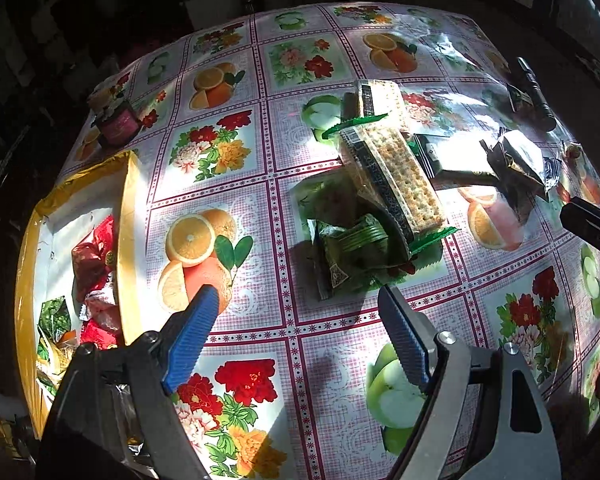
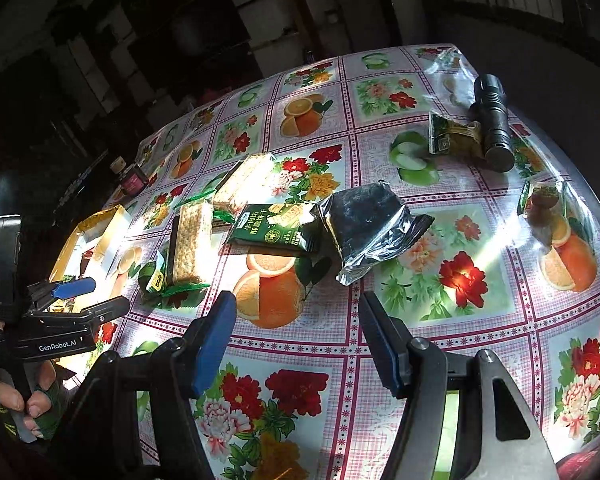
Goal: Organize snacks
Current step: 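Move both tools back to the snack pile, then grasp a green snack with the left tool while the right tool grasps a silver foil bag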
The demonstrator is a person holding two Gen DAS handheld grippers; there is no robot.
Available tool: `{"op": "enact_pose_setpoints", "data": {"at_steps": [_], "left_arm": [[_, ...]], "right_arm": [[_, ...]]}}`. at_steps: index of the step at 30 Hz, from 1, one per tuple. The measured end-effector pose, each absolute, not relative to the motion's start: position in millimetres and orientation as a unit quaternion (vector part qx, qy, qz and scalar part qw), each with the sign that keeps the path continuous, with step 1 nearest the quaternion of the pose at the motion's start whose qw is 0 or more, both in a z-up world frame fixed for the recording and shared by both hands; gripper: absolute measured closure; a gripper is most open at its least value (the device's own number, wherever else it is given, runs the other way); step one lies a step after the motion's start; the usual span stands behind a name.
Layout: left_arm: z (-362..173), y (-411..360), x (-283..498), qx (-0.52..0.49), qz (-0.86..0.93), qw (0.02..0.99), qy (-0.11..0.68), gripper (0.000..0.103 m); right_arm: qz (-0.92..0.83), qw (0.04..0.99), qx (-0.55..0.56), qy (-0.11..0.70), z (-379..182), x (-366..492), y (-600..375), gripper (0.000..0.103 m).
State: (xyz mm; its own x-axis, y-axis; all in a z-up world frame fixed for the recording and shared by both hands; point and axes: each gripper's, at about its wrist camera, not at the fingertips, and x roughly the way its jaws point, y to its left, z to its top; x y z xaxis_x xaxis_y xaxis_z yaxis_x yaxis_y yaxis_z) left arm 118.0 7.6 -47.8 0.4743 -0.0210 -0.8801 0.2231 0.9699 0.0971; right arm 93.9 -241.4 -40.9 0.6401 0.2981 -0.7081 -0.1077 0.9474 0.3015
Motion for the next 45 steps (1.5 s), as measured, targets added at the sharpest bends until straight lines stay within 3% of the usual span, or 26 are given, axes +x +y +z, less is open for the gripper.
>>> {"op": "enact_pose_setpoints", "data": {"at_steps": [6,16,18,20,21,35,45], "left_arm": [[-58,-15,136,0.15,-0.137,0.837,0.509,0.021],[-71,-26,160,0.116,-0.187,0.82,0.529,0.022],[-70,-24,159,0.111,-0.188,0.827,0.518,0.032],[-67,-21,156,0.103,-0.19,0.832,0.511,0.065],[-66,-19,156,0.094,-0.193,0.831,0.513,0.067],[-48,10,103,0.008,-0.141,0.847,0.512,0.068],[-24,28,46,0.022,-0.033,0.883,0.468,0.068]], "right_arm": [[0.085,0.906,0.087,0.405,-35,128,-262,0.03],[0.083,0.893,0.048,0.44,-60,177,-254,0.03],[0.079,0.89,0.032,0.447,-65,180,-251,0.031],[0.078,0.891,0.023,0.447,-68,179,-250,0.036],[0.081,0.891,0.021,0.447,-67,177,-250,0.043],[0.14,0.902,0.11,0.394,-33,94,-232,0.044],[0.189,0.903,0.079,0.377,-19,44,-190,0.044]]}}
